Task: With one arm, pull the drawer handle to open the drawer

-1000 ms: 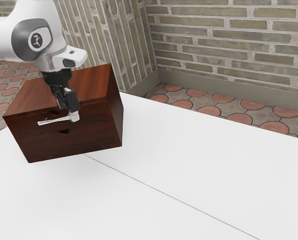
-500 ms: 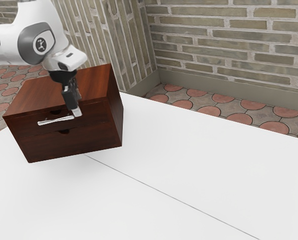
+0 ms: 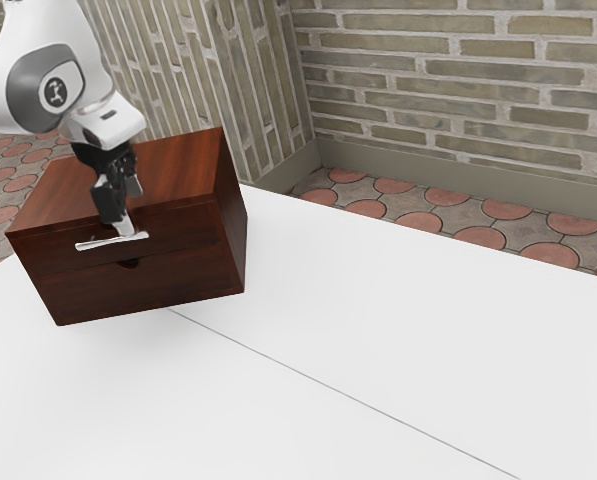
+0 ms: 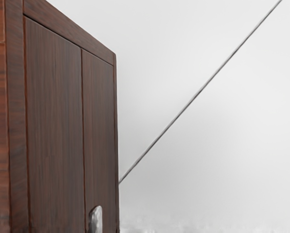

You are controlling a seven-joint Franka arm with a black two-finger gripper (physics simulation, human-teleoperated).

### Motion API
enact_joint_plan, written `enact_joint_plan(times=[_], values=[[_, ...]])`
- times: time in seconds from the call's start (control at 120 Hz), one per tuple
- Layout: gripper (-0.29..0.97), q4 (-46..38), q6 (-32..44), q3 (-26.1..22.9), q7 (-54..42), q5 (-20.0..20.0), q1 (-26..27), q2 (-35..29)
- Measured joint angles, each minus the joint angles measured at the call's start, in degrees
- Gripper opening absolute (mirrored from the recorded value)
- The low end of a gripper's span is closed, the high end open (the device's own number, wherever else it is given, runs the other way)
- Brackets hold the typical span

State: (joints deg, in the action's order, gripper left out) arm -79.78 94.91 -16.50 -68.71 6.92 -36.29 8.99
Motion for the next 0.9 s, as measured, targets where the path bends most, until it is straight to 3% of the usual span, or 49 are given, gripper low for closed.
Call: enact_joint_plan(times=[0.608, 0.9], values=[[0.68, -17.5, 9.0, 2.1, -6.1, -1.6, -4.0, -11.8], [0.68, -21.0, 13.2, 2.1, -7.5, -1.9, -2.4, -12.4]])
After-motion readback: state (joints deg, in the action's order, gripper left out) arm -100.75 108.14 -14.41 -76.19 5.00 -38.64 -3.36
